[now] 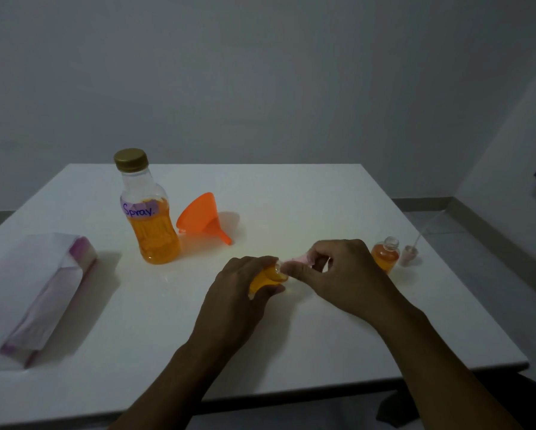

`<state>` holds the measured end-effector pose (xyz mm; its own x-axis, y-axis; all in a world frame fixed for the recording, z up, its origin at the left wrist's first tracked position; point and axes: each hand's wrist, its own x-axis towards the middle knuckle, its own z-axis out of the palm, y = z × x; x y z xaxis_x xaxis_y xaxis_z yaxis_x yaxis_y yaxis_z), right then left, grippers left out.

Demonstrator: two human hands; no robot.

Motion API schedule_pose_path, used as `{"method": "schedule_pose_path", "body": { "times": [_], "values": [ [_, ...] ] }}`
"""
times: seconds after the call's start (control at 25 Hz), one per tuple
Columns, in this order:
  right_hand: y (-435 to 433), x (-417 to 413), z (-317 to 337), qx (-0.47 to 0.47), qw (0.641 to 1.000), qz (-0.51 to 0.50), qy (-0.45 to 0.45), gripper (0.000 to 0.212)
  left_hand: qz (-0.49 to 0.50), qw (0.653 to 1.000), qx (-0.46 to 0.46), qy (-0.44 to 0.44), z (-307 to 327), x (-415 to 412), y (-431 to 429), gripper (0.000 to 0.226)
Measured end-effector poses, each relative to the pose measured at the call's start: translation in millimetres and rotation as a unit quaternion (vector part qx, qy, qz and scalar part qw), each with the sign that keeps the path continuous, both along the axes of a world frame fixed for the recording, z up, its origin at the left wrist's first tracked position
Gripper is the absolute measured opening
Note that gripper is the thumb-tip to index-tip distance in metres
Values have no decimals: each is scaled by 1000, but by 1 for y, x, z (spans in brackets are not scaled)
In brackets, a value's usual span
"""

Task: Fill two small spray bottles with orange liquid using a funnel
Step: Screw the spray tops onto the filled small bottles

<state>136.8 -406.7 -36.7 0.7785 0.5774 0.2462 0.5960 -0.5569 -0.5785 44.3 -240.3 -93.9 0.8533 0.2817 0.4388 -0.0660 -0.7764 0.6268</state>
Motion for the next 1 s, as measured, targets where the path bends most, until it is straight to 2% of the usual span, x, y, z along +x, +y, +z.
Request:
{"method": "schedule_pose_path", "body": {
  "times": [0.12, 0.2, 0.28, 0.4, 0.56, 0.68, 0.76, 0.8, 0.92, 1.0],
  "values": [
    [-4, 1, -2, 13, 997, 70, 19, 47, 2, 1000, -1, 4, 0, 0, 0, 43],
    [-2, 1, -7, 21, 994, 103, -15, 33, -2, 1000, 0, 1, -1, 0, 1, 44],
    [1, 2, -9, 24, 994, 93, -46, 22, -9, 1000, -6, -1, 0, 0, 0, 43],
    [5, 2, -7, 4, 997, 60, -52, 41, -22, 1000, -4, -4, 1, -2, -5, 41],
    [15, -6, -2, -13, 999, 0, 53, 55, -16, 998, 54, -19, 3, -3, -4, 42],
    [18, -10, 5, -10, 989, -45, 139, 49, 5, 990, 132, -55, 4, -5, -7, 42],
    [18, -11, 6, 4, 985, -57, 162, 47, 17, 986, 155, -61, 3, -5, -9, 42],
    [19, -12, 5, 17, 983, -61, 172, 47, 22, 990, 133, -48, 3, -4, -10, 42],
    [17, -17, 10, 95, 970, -48, 220, 54, 25, 999, -33, 13, 3, -3, -13, 44],
    [11, -16, 17, 167, 949, -41, 263, 50, 20, 996, -85, 22, 3, -3, -9, 39]
  ]
}}
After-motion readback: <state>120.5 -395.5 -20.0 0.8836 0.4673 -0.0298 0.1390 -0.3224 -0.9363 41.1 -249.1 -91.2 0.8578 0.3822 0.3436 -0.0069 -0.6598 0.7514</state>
